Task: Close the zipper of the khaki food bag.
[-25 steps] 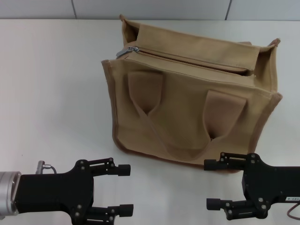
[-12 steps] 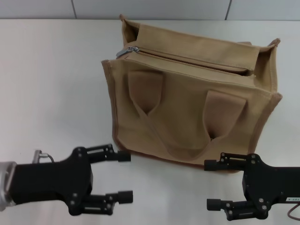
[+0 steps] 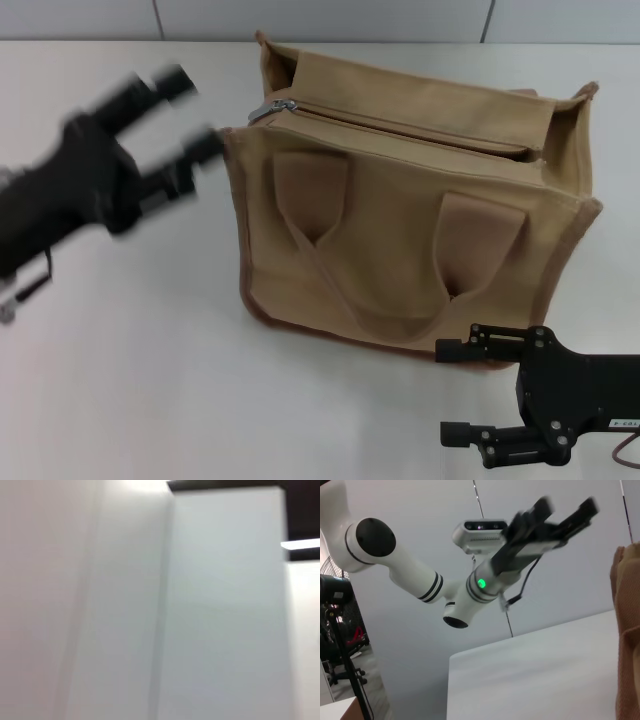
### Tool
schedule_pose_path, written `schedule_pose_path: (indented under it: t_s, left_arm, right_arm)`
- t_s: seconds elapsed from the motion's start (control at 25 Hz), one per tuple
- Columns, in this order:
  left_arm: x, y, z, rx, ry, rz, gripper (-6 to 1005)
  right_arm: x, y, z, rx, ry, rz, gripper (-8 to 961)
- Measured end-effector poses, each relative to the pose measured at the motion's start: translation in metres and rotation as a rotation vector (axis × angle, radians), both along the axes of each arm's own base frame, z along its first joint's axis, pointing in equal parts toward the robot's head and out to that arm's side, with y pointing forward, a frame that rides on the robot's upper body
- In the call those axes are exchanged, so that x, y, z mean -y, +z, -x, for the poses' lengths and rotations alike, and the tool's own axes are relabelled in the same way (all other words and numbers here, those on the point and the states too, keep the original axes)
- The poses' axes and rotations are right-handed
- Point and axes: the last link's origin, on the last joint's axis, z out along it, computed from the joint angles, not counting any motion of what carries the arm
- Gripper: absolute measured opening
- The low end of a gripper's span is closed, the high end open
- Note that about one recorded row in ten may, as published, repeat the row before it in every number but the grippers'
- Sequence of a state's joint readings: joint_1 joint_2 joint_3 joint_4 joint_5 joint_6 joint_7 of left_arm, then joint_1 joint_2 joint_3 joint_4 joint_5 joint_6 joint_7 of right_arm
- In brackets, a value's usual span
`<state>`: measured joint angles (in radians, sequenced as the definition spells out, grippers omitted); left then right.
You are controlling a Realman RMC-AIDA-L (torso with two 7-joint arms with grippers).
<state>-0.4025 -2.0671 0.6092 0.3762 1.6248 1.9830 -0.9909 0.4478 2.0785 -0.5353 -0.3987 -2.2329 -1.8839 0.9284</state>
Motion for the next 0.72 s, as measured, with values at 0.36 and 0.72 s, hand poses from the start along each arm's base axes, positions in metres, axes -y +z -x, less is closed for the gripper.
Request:
schedule_pose_path:
  t_s: [0.36, 0.72]
  left_arm:
    - [-0.059, 0.013, 0.033, -0.167, 0.32, -0.279, 799]
    - [-0.054, -0.01, 0.036, -0.404, 0.169, -0.195, 799]
  right_arm:
    - [0.003, 0.0, -0.001, -0.005, -0.008, -0.001, 779]
    - [0.002, 0.001, -0.002, -0.004, -0.018, -0.002, 779]
